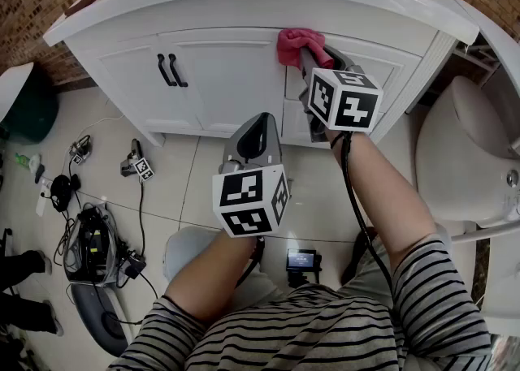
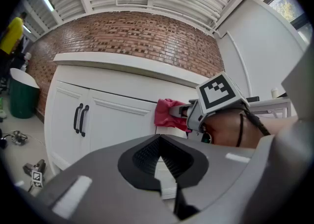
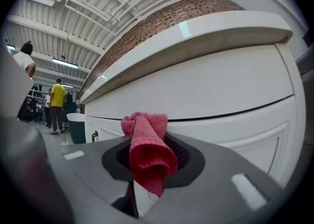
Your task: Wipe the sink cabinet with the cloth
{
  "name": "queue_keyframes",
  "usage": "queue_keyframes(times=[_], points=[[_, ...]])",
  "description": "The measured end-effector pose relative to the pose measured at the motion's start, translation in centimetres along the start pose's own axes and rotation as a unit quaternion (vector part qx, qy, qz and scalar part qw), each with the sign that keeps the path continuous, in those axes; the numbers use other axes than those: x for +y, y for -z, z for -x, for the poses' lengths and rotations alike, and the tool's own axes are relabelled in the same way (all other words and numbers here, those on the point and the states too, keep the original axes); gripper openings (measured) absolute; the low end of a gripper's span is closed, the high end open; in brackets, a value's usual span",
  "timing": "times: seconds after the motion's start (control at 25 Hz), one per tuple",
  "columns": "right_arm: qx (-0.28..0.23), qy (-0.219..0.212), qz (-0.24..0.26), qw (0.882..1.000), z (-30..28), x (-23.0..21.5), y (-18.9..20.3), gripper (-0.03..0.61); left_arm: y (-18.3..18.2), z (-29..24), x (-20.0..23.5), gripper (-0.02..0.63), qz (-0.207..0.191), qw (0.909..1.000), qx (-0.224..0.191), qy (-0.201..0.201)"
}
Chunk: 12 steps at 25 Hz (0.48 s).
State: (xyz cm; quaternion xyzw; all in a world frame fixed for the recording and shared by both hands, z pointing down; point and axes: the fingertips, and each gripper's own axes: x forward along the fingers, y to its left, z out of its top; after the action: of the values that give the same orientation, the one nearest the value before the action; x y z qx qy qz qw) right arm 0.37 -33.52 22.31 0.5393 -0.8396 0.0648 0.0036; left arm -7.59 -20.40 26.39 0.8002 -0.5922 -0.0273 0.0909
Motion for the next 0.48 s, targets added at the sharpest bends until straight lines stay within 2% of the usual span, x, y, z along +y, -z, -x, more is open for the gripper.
queue_keyframes(times=[0.12, 0.24, 0.36, 0.48], points=[[-0.007, 0.02, 0.004, 1.0, 1.7, -3.0, -0.2, 0.098, 0.2, 0.0, -0.2, 0.0, -0.001, 1.0, 0.004, 0.002], [-0.017, 0.067, 0.001, 0.998, 5.3, -9.0, -0.2, 0.1, 0.6, -0.1, -0.1, 0.0, -0.002, 1.0, 0.008, 0.002], [-0.028, 0.156, -0.014, 0.987, 10.6, -17.8, -0.3, 0.1, 0.9, -0.1, -0.1, 0.0, 0.002, 0.9999, 0.013, 0.0], [-0.041, 0.258, -0.043, 0.964, 15.5, -24.2, -0.6, 0.096, 0.7, -0.1, -0.5, 0.0, 0.003, 0.9999, 0.01, 0.0]])
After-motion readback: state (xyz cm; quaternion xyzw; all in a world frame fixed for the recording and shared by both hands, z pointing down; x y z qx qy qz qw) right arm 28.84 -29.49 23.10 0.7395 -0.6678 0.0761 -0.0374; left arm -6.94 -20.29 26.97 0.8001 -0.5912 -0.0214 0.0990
